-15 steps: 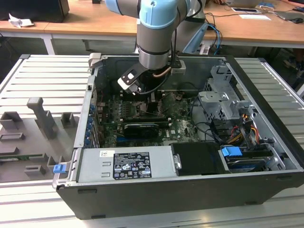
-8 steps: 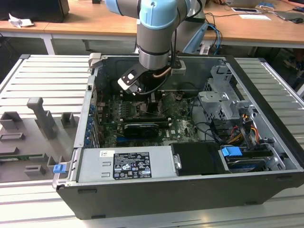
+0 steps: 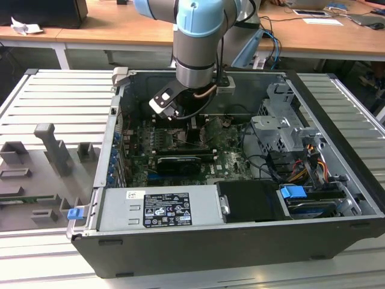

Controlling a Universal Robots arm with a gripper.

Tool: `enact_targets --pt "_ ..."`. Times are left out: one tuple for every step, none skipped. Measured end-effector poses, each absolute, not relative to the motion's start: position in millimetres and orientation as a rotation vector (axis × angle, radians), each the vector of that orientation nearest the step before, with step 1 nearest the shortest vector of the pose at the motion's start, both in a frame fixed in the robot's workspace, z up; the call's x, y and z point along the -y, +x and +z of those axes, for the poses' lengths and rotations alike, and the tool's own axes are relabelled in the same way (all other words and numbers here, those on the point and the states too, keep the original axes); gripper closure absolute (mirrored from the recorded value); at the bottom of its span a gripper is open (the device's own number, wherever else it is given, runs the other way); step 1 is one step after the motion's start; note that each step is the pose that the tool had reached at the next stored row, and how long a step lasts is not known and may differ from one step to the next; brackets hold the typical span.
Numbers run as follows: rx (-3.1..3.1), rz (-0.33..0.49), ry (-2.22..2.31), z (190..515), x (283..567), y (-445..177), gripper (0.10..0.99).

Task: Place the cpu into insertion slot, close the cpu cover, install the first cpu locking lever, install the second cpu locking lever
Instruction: 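Place the cpu into insertion slot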

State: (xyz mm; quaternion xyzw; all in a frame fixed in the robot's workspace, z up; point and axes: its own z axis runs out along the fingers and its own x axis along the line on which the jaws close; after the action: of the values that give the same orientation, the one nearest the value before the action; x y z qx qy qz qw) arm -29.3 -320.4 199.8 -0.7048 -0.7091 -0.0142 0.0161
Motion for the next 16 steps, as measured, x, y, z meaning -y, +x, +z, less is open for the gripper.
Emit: enact_targets --pt "2.206 -0.043 -2.192 200.4 320.6 -29.2 0.475" --pt "2.206 -0.043 -2.192 201.1 321.0 -29.2 0.475" --pt "2.206 -0.043 -2.192 201.6 321.3 -29.2 0.475" --pt "2.206 -0.043 -2.192 201.6 321.4 -29.2 0.475" --pt "2.206 -0.043 -2.192 202.0 321.4 -29.2 0.475" --pt "2.206 -0.043 -2.192 202.9 321.5 -29.2 0.475" --pt "2.206 -0.043 -2.192 205.3 321.5 -29.2 0.475" --pt "2.206 -0.042 -2.192 206.7 321.5 -29.2 0.49" --pt "2.207 -0.041 -2.193 208.3 321.5 -29.1 0.553" --pt "2.207 -0.041 -2.193 208.6 321.4 -29.1 0.62" --pt "2.208 -0.039 -2.194 209.0 321.5 -29.2 0.678" --pt "2.208 -0.039 -2.194 209.5 321.5 -29.2 0.737" --pt "2.208 -0.038 -2.194 209.8 321.4 -29.2 0.8" --pt "2.208 -0.038 -2.194 210.2 321.5 -29.2 0.922" --pt "2.208 -0.039 -2.194 210.3 321.4 -29.2 0.98" --pt "2.208 -0.038 -2.194 210.4 321.4 -29.2 0.98"
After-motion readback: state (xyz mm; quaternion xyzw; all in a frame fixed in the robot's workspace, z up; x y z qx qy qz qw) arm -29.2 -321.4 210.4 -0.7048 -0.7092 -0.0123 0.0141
